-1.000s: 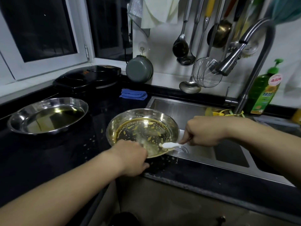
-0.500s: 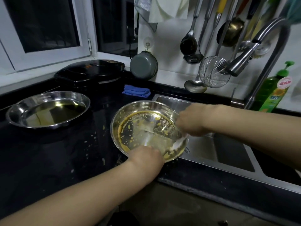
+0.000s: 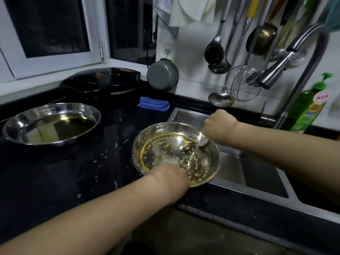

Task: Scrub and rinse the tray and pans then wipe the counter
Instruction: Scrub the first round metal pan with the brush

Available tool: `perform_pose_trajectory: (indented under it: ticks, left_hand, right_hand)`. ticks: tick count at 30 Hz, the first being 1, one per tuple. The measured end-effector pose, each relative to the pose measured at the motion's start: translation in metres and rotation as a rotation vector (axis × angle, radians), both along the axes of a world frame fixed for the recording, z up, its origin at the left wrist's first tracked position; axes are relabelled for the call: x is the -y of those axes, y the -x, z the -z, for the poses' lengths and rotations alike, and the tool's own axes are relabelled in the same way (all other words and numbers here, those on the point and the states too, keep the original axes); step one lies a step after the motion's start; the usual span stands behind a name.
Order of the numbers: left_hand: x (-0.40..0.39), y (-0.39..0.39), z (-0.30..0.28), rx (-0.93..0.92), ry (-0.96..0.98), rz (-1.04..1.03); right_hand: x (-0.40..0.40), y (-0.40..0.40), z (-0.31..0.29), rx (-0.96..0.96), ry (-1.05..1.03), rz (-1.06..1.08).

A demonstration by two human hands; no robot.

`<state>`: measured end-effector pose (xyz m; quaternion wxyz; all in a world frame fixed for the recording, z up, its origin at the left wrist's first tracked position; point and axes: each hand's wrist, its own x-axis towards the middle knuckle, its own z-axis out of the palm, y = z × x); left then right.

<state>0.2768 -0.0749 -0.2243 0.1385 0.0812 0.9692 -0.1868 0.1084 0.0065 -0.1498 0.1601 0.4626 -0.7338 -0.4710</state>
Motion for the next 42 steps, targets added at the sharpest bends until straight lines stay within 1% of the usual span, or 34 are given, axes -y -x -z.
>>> perform_pose_trajectory:
  ticks: [2,5,7,8,10,12,14,17,19,21,23,26,28,29,32,34,36,39,42]
  left_hand:
    - [0.001,0.001,0.000,0.001,0.010,0.013]
    - [0.002,0.002,0.001,0.001,0.021,0.029]
    - [0.001,0.002,0.002,0.007,0.029,0.042]
    - [0.001,0.001,0.002,0.013,0.033,0.043]
    - [0.000,0.001,0.001,0.018,0.039,0.051]
    - [0.000,0.001,-0.001,0.006,0.044,0.075]
    - [0.002,0.000,-0.002,-0.006,0.051,0.099]
    - [0.004,-0.002,-0.003,-0.012,0.078,0.120]
    - [0.004,-0.002,-0.005,-0.014,0.093,0.123]
    - [0.004,-0.002,-0.006,-0.013,0.093,0.134]
    - [0.005,-0.003,-0.006,-0.010,0.073,0.132]
    - [0.009,-0.003,-0.005,-0.034,0.059,0.159]
    - [0.012,-0.004,-0.003,-0.052,0.045,0.180]
    - [0.014,-0.004,-0.002,-0.065,0.040,0.190]
    - [0.018,-0.004,0.003,-0.114,0.036,0.224]
    - [0.019,-0.004,0.006,-0.138,0.048,0.247]
    - [0.020,-0.004,0.008,-0.164,0.060,0.274]
    - [0.020,-0.005,0.010,-0.183,0.067,0.288]
    - [0.020,-0.006,0.010,-0.190,0.066,0.285]
  right_hand:
    - [-0.006,-0.009,-0.007,0.073,-0.058,0.041]
    - [-0.010,-0.029,-0.023,0.193,-0.236,0.226]
    - [-0.004,-0.034,-0.026,0.182,-0.317,0.322]
    - [0.002,-0.031,-0.026,0.144,-0.305,0.349]
    - [0.013,-0.019,-0.023,0.078,-0.143,0.357]
    - [0.026,-0.006,-0.017,0.056,0.039,0.277]
    - [0.043,0.004,-0.005,0.024,0.139,0.086]
    - [0.066,0.017,0.012,-0.017,0.151,-0.229]
    - [0.068,0.028,0.017,-0.051,0.152,-0.341]
    - [0.058,0.038,0.015,-0.047,0.167,-0.386]
    - [0.036,0.044,0.009,-0.034,0.159,-0.351]
    - [-0.005,0.052,0.001,0.031,0.067,-0.262]
    - [-0.031,0.047,-0.002,0.086,0.084,-0.177]
    - [-0.041,0.043,-0.002,0.115,0.132,-0.130]
    - [-0.057,0.029,0.001,0.233,0.362,0.071]
    - [-0.052,0.028,0.011,0.311,0.486,0.244]
    - [-0.036,0.027,0.030,0.403,0.571,0.341]
    - [-0.004,0.027,0.051,0.516,0.724,0.383]
    - [0.030,0.019,0.056,0.603,0.824,0.308]
